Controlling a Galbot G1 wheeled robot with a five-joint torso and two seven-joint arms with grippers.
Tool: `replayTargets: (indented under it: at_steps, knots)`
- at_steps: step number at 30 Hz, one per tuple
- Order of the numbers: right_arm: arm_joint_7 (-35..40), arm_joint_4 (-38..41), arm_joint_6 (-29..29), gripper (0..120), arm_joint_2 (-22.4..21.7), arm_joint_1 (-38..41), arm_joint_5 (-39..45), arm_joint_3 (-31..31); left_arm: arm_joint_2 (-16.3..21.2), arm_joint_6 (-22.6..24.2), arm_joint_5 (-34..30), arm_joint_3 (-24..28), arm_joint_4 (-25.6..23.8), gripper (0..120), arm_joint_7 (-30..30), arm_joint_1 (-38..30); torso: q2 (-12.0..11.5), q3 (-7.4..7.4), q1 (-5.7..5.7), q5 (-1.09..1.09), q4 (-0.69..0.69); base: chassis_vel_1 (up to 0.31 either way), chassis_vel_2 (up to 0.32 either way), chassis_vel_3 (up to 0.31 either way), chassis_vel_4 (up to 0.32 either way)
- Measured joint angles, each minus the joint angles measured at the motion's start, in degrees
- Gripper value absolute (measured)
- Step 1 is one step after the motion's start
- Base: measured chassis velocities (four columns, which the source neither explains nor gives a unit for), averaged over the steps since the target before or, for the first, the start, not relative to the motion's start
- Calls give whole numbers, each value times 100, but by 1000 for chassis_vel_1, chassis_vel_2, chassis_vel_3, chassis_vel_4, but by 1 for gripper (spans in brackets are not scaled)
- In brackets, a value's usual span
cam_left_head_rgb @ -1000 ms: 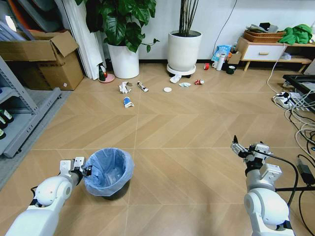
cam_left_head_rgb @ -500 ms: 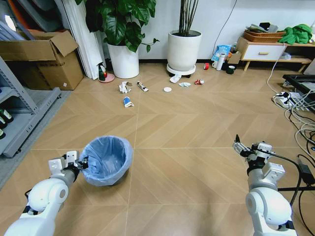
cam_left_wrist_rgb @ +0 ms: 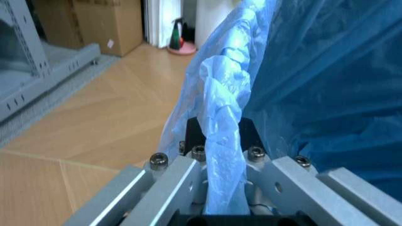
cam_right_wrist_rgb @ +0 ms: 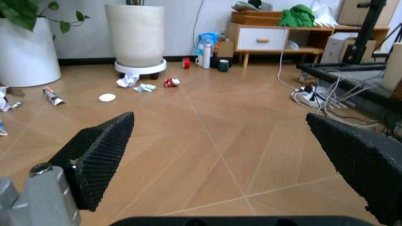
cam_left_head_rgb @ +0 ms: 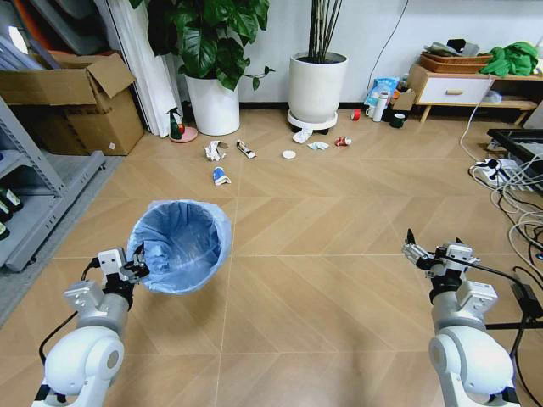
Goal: Pick up the trash bin and place the garbage on the floor into it.
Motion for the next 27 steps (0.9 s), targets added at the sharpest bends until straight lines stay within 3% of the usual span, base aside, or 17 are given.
replayTargets:
  at_steps: [27]
  knots:
    - [-181, 16, 227, 100, 133, -25, -159, 4, 104, 76, 137, 1, -114, 0, 2, 197, -1, 0, 0, -1, 0, -18, 18, 22, -17]
